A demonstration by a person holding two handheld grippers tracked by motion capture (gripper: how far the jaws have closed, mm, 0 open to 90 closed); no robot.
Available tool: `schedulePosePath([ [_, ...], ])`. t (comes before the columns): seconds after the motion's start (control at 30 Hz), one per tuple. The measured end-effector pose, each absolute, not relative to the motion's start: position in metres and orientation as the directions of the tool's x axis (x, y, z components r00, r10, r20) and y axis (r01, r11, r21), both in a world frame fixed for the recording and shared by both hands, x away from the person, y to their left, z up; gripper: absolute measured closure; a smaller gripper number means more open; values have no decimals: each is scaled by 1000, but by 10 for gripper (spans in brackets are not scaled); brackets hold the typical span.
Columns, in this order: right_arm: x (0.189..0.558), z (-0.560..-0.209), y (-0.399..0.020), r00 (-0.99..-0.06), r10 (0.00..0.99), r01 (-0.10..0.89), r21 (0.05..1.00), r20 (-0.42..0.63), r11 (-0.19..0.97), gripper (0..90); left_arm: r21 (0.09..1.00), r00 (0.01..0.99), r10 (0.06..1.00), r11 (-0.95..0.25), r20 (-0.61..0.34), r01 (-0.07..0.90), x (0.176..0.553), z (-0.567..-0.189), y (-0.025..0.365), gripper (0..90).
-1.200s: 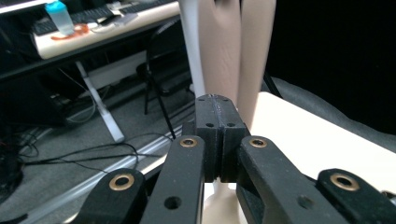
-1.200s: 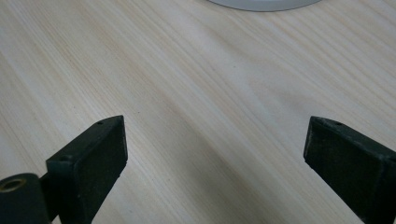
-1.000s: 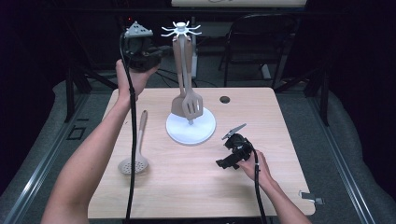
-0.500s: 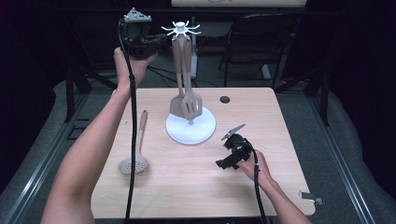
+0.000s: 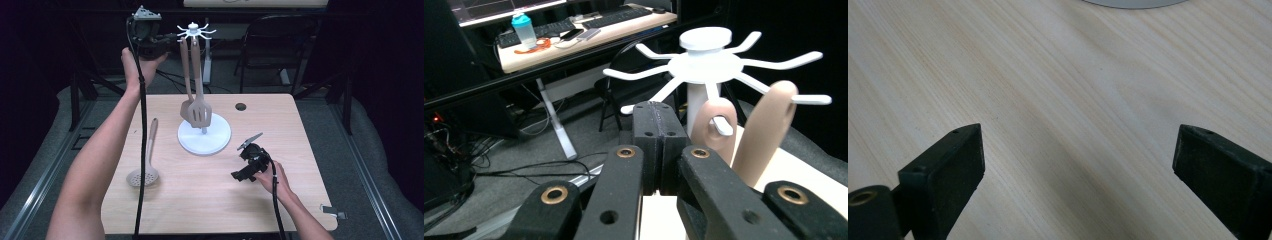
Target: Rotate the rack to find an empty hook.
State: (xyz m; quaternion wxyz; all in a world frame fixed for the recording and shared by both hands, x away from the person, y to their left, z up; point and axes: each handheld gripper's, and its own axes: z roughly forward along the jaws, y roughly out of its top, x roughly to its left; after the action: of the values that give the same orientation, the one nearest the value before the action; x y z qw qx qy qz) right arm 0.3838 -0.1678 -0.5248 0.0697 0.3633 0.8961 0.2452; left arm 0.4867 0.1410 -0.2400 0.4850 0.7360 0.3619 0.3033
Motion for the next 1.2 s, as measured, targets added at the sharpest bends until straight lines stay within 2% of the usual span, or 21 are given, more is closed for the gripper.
schedulePosePath([
  [0.43,383,-525,-167,-728,683,616,484,49,622,65,932,582,807,-281,101,229,472,-250,143,900],
  [0.83,383,-526,-165,-731,680,617,483,59,621,68,934,630,765,-309,132,179,451,-248,137,900],
  [1.2,383,-526,-165,-732,679,617,481,60,622,69,932,629,762,-323,154,163,453,-240,123,900],
])
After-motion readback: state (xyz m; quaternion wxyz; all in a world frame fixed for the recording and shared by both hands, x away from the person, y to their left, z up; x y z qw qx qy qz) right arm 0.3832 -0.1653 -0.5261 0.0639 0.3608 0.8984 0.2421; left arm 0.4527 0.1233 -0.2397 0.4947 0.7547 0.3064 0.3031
